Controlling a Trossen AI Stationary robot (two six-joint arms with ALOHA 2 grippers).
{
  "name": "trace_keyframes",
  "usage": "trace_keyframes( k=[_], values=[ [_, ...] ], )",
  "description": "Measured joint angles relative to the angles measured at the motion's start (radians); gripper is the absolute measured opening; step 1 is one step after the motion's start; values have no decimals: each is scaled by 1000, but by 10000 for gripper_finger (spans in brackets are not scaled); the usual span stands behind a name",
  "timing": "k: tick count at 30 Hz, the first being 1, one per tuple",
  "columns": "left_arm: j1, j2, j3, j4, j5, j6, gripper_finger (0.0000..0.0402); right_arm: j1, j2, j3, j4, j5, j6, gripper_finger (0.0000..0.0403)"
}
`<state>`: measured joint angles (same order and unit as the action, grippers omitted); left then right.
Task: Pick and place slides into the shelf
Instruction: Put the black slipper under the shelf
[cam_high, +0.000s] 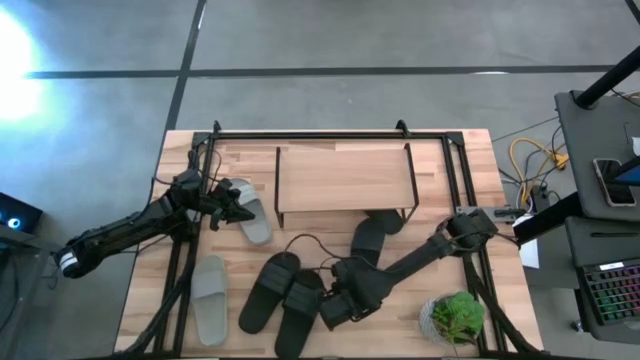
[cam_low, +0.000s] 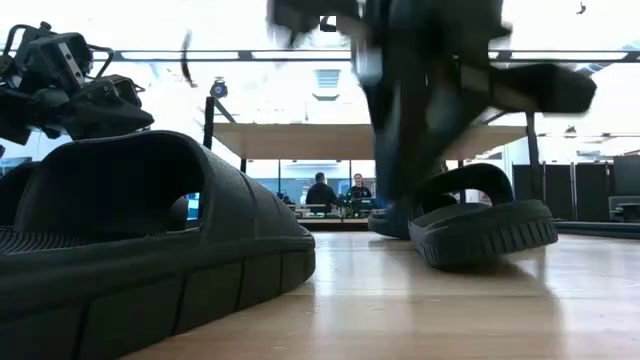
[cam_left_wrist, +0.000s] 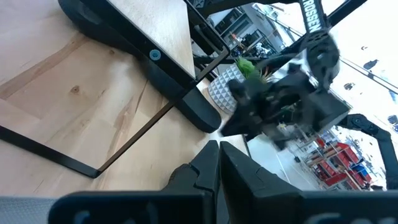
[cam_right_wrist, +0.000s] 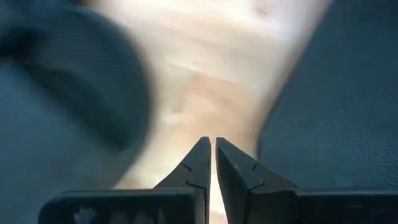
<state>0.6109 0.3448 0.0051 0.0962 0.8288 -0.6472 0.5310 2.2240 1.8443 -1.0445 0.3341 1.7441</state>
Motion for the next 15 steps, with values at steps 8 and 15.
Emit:
trace_keyframes(
  k=[8, 15],
  values=[
    [0, 1, 0, 0, 0, 0, 0, 140, -30, 45, -282, -188, 325, 18],
    [0, 0, 0, 0, 0, 0, 0, 226, -31, 31, -300, -245, 539, 18]
  ],
)
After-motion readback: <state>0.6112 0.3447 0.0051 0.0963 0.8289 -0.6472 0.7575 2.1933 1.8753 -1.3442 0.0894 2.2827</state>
